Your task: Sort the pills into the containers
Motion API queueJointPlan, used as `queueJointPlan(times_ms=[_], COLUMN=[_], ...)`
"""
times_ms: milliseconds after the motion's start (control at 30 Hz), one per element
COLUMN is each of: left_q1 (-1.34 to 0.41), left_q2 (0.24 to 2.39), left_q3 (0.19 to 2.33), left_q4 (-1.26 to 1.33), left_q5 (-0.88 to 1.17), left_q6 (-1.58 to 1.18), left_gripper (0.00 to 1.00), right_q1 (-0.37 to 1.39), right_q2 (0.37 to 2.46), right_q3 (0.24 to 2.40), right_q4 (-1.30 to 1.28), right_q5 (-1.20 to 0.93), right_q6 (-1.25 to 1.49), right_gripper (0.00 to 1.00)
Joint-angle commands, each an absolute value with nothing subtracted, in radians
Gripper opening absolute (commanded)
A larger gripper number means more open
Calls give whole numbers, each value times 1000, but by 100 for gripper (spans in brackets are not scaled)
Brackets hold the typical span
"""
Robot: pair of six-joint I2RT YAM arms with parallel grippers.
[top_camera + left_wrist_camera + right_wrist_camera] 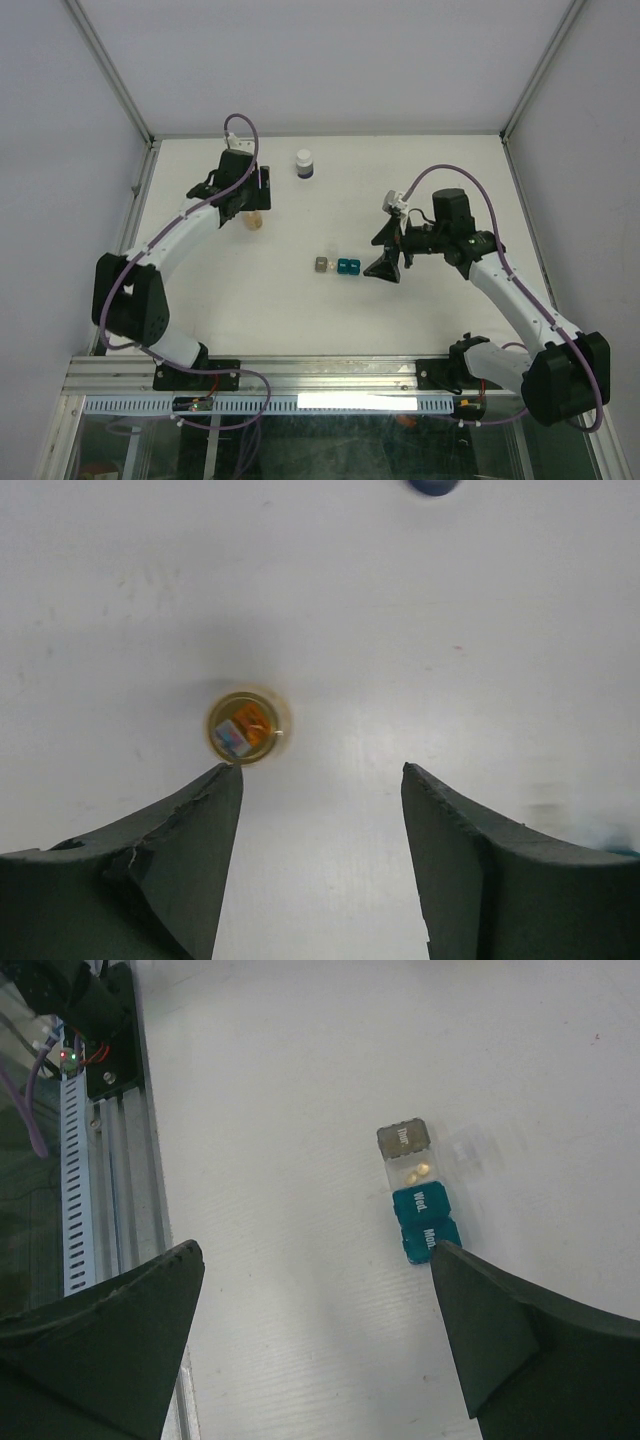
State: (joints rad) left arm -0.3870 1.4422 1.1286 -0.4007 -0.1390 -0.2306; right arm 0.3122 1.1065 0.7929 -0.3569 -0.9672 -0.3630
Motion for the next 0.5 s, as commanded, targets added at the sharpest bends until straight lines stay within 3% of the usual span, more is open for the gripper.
queueJointPlan(times_ms=[0,200,333,467], left_q1=[-473,-546,-545,-544], left_q2=[1287,1270,1337,1399], left_q3=[968,743,719,711], left_q4=[-181,198,313,379], left_q5=[114,326,342,298], left_q6=[-299,-392,-420,-443], left_gripper=[64,63,62,49], right_q1=[275,269,271,278], right_q2=[1108,1219,1311,1407], right_q3=[745,762,793,837], right_q4=[-105,-103,-148,-197], right_q5=[-988,-958,-903,-862], right_q6=[-178,-163,-220,-198], right_gripper=[100,99,94,83])
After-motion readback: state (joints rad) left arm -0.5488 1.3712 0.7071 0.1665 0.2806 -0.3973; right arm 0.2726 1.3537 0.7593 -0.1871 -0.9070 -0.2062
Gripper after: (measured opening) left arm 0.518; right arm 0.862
